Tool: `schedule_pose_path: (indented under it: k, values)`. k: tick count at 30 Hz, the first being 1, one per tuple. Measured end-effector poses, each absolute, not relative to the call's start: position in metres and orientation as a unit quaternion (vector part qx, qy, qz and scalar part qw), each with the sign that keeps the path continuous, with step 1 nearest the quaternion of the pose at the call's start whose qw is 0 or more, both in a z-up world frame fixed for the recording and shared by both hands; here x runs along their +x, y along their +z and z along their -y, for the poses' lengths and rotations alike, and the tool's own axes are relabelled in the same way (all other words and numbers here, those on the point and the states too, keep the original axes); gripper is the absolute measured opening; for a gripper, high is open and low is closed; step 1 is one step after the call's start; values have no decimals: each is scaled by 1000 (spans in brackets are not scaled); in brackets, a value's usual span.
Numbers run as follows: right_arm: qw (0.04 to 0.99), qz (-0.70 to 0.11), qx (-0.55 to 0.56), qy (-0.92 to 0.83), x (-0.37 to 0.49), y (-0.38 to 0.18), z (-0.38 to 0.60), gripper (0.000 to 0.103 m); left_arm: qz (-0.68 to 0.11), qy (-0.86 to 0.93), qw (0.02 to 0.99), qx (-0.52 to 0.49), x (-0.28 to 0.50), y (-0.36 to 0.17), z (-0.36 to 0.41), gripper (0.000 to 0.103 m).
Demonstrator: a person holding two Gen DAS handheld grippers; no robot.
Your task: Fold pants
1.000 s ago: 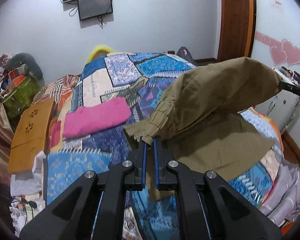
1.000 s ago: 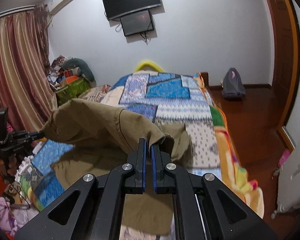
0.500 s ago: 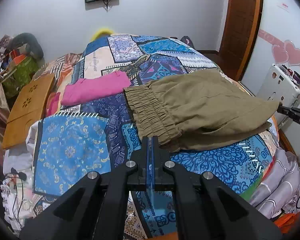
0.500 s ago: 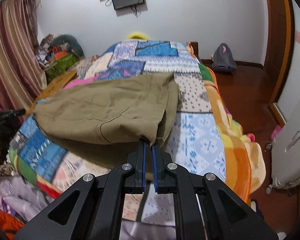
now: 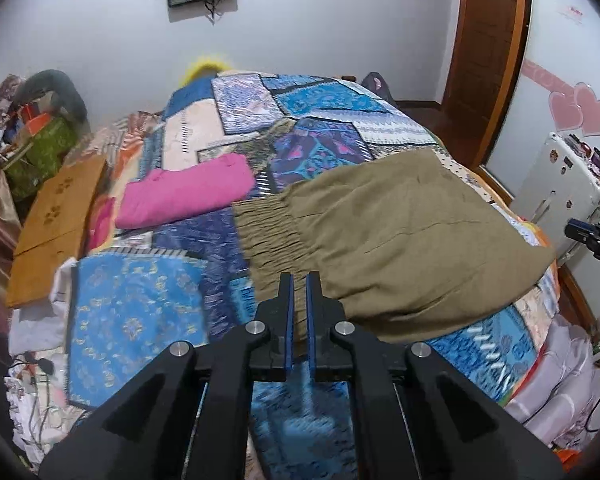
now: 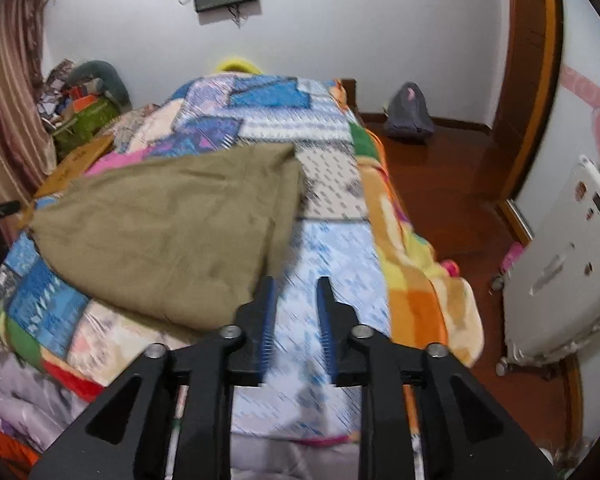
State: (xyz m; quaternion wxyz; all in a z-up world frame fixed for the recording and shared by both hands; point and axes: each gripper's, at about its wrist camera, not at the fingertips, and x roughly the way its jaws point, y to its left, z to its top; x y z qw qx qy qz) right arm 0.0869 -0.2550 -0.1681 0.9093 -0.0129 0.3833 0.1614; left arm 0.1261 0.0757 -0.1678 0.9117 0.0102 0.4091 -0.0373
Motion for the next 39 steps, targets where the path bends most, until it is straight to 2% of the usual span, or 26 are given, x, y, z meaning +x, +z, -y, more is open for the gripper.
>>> schedule_pose_path:
  k: [5,11,17,22,28,38,39]
  values:
    - [898,-386,-11,214,100,-176,214,31,-433,-51,900,8,139,-190,-58,4]
    - [865,-444,-24,231,113,-227,190,31,-447,-51,893,-2,138,-216,-56,6]
    - [855,-458,-9,244,111,-229,195,31,-448,-58,892,6,140,-208,-57,7]
    - [861,-445,-32,242,123,-211,198,31,-427,-41,903,-15,156,-180,-79,32]
    - [877,-424,-17,225,159,-198,204,36,-419,-1,908,-12,198,-169,-108,32]
    - [886,-417,-32,200,237,-202,207,37,-473,18,880,-34,262,-214,-132,33]
    - [886,-417,-35,198,245,-203,206,38,-477,20,878,-31,266,-216,-131,38]
